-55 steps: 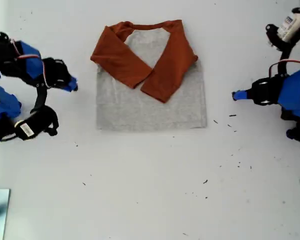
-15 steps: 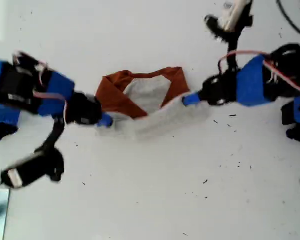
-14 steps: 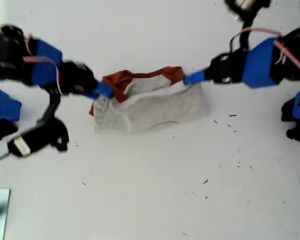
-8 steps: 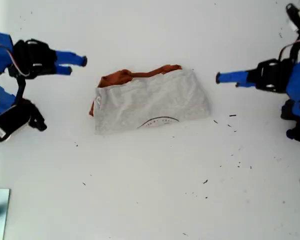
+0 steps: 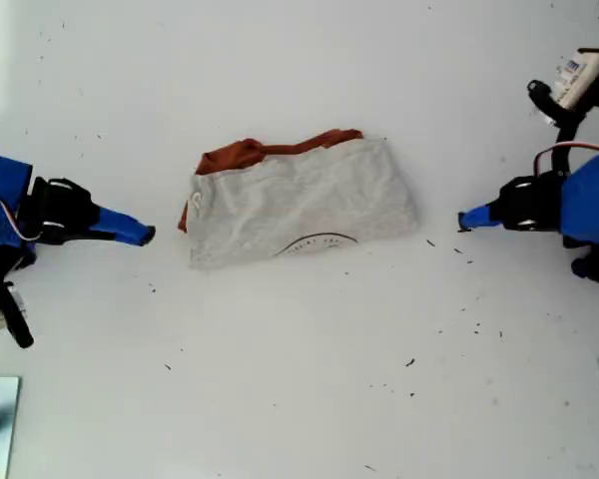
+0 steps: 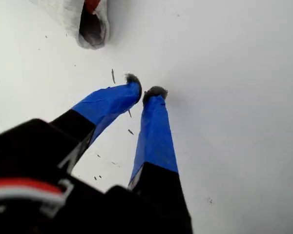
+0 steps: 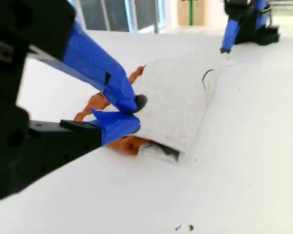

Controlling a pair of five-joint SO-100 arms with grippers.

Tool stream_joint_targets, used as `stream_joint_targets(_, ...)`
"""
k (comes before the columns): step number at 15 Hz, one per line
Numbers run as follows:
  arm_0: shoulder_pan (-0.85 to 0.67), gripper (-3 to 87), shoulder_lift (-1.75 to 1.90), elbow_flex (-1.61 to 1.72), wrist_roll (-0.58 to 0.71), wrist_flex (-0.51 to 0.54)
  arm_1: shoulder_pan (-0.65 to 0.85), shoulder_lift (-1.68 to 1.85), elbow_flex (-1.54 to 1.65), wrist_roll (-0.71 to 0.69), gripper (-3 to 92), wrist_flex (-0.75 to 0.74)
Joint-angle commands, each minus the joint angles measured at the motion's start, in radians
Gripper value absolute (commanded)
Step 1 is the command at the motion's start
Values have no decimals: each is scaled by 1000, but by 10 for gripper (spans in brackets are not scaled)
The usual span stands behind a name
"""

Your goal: Fold t shirt

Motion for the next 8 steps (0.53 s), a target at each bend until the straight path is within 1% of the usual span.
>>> stream_joint_targets(1, 40, 104, 18, 11, 219, 3, 15, 9, 61, -55, 37, -35)
stream_joint_targets(2, 52, 104, 18, 11, 218, 3, 26, 9, 61, -247, 37, -35)
stream_joint_targets(3, 58, 104, 18, 11, 216, 3, 28, 9, 61, -561, 39, -32)
stream_joint_targets(4, 61, 104, 18, 11, 215, 3, 23, 11, 58, -591, 38, -26)
stream_joint_targets(8, 61, 104, 18, 11, 213, 3, 23, 11, 58, -589, 38, -26)
